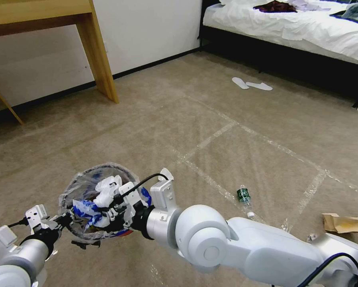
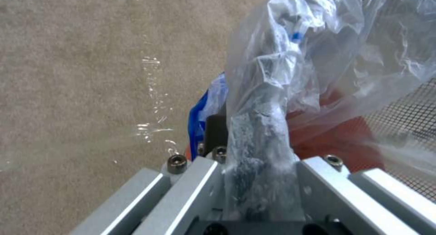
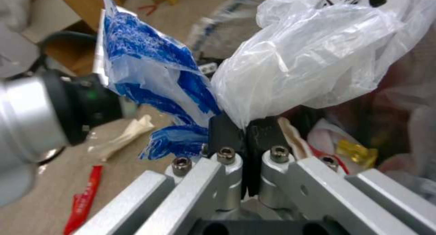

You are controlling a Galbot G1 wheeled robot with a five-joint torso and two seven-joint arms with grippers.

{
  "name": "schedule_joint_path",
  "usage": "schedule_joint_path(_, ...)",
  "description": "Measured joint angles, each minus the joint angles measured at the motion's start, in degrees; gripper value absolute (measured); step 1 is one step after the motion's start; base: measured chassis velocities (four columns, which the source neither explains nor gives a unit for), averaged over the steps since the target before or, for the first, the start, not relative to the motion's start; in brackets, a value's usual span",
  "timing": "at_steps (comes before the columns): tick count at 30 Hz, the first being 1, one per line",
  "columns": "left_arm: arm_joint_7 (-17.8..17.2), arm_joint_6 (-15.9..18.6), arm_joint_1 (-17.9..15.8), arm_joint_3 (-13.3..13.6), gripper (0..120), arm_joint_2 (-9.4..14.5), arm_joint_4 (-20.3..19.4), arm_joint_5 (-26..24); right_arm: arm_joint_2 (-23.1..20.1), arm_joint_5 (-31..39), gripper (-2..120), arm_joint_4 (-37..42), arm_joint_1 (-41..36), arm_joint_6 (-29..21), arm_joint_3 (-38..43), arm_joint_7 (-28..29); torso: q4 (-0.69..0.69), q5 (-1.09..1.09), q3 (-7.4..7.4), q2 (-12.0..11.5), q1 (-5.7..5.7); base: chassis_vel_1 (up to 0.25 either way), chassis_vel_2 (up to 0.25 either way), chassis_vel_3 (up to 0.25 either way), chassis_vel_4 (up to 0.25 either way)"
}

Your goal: Pick up the trash bin and place the garbage on the floor into it.

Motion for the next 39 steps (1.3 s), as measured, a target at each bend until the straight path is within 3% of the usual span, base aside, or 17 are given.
schedule_joint_path(39,0.02,-0.04,0.42,0.11,0,0.03,-0.10,0.15,1.42,-7.24,0,-10.96,-1.90,1.17,-1.26,-3.62,0.00,0.00,0.00,0.00,0.00,0.000,0.000,0.000,0.000)
